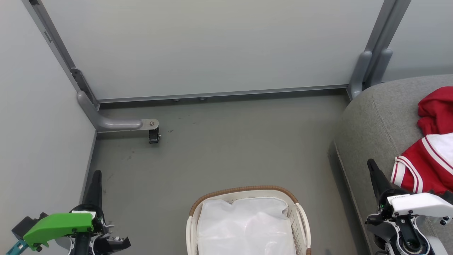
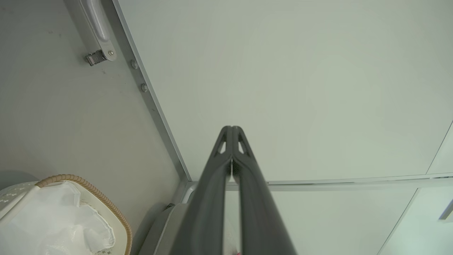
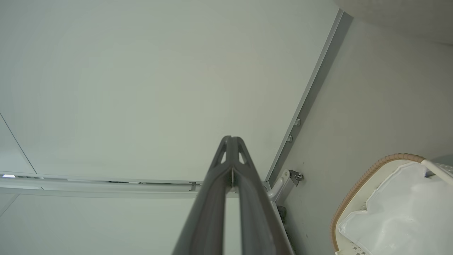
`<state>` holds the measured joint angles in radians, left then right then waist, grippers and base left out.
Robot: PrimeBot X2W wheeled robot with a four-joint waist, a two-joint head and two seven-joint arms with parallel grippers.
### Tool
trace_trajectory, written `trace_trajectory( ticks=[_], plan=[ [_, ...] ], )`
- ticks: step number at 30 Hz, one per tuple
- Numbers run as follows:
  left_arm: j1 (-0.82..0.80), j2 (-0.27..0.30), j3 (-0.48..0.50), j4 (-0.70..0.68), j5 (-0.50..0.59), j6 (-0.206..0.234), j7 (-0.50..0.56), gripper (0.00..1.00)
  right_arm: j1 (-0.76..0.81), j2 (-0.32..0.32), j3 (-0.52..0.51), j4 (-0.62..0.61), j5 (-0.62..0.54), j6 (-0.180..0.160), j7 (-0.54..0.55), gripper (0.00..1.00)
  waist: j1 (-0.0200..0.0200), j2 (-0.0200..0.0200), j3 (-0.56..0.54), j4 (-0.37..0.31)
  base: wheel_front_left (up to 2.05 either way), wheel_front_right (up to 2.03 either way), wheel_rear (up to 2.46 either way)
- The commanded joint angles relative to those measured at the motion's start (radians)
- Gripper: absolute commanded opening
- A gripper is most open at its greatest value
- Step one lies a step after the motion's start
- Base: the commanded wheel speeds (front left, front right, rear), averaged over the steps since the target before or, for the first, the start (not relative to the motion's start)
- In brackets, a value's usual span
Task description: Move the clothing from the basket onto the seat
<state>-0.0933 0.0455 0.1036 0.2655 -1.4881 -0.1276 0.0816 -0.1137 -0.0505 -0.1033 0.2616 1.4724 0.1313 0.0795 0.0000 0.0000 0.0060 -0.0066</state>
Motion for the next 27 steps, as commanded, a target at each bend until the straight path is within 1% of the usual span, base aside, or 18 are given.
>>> trace_trajectory(
  ticks=[1, 18, 27],
  plan=[
    [-0.016, 0.007, 0.006, -0.007, -0.018, -0.004, 0.005, 0.00, 0.006, -0.002, -0.004, -0.009, 0.021, -0.001, 0.009, 0.00, 0.0000, 0.0000, 0.000, 0.001, 0.00, 0.00, 0.00],
    [-0.024, 0.008, 0.013, -0.023, -0.129, -0.006, 0.036, 0.00, 0.010, 0.000, -0.013, -0.020, 0.143, -0.001, 0.039, 0.00, 0.0000, 0.0000, -0.003, 0.006, 0.00, 0.00, 0.00],
    [-0.022, 0.008, 0.012, -0.022, -0.126, -0.006, 0.036, 0.00, 0.010, -0.001, -0.013, -0.020, 0.142, -0.001, 0.038, 0.00, 0.0000, 0.0000, -0.003, 0.007, 0.00, 0.00, 0.00]
  ],
)
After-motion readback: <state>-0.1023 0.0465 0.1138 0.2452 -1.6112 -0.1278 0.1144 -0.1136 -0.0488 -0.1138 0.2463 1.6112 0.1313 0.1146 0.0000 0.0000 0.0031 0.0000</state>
